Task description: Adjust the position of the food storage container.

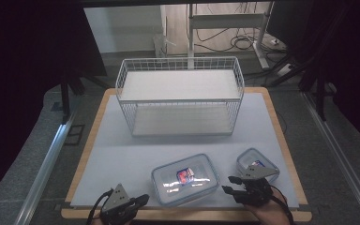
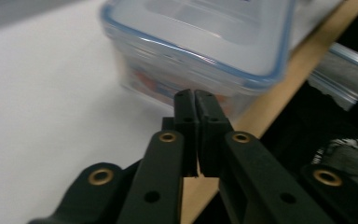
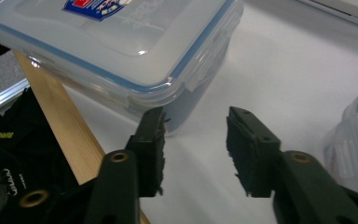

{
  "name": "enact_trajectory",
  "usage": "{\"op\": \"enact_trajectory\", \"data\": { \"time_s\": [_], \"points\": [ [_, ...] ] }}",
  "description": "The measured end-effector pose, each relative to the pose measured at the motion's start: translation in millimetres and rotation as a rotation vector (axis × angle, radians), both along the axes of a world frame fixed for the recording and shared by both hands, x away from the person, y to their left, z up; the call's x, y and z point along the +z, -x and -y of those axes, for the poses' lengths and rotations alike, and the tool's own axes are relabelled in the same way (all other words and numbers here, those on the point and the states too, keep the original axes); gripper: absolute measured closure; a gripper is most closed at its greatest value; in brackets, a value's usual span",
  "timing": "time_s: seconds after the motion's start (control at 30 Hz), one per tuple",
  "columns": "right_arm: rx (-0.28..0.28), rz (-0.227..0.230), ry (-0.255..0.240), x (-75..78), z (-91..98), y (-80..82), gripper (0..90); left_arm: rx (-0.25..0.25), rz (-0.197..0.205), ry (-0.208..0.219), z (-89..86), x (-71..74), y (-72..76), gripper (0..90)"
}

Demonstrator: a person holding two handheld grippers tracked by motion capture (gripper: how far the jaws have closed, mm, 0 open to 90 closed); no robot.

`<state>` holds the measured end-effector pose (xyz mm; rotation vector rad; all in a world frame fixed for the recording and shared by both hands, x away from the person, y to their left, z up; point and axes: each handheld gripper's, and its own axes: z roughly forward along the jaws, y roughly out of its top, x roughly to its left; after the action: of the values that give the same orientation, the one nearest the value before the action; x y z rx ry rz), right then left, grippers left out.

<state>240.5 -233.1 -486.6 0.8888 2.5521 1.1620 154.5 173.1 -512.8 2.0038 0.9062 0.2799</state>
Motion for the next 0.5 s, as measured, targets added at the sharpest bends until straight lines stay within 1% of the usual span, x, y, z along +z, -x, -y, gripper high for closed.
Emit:
{"op": "enact_trajectory", "data": {
  "time_s": [0.07,0.1,0.13,0.17,0.2,0.23,0.27,0.3,0.33,0.4,0.43,0.47,0.5],
  "points": [
    [0.012,-0.003,0.009,-0.7,-1.4,1.0,62.1,-0.020,-0.007,-0.003,5.0,-1.5,3.2,89.8],
    [0.018,0.001,0.012,-0.6,-2.1,2.3,65.6,-0.031,-0.005,-0.006,8.0,-2.1,4.8,89.9],
    [0.018,0.001,0.012,-0.6,-2.1,2.3,65.6,-0.043,-0.003,-0.013,11.3,-2.4,6.2,89.9],
    [0.023,0.001,0.010,-0.3,-2.2,2.9,67.3,-0.053,-0.001,-0.023,14.5,-2.5,7.5,89.9],
    [0.025,0.001,0.008,-0.1,-2.3,3.5,69.3,-0.065,-0.003,-0.024,17.6,-2.8,8.4,89.9],
    [0.028,-0.003,0.006,0.0,-2.5,4.2,71.0,-0.081,-0.008,-0.023,21.6,-3.6,9.1,89.9],
    [0.042,-0.011,0.005,-0.6,-3.0,5.1,75.2,-0.091,-0.012,-0.026,24.3,-4.1,9.6,89.9],
    [0.048,-0.015,0.006,-1.1,-3.7,5.6,76.9,-0.113,-0.016,-0.039,31.0,-6.0,11.0,89.9],
    [0.048,-0.015,0.006,-1.1,-3.7,5.6,76.9,-0.113,-0.016,-0.039,31.0,-6.0,11.0,89.9],
    [0.059,-0.020,0.010,-1.9,-5.5,6.1,80.7,-0.126,-0.017,-0.049,35.5,-7.0,11.3,89.9],
    [0.070,-0.028,0.008,-2.1,-7.3,6.8,83.4,-0.131,-0.022,-0.037,37.9,-7.5,10.3,89.9],
    [0.070,-0.028,0.008,-2.1,-7.3,6.8,83.4,-0.131,-0.022,-0.037,37.9,-7.5,10.3,89.9],
    [0.084,-0.036,0.008,-2.8,-8.9,7.2,85.3,-0.128,-0.024,-0.036,40.0,-8.0,9.0,89.9]
  ]
}}
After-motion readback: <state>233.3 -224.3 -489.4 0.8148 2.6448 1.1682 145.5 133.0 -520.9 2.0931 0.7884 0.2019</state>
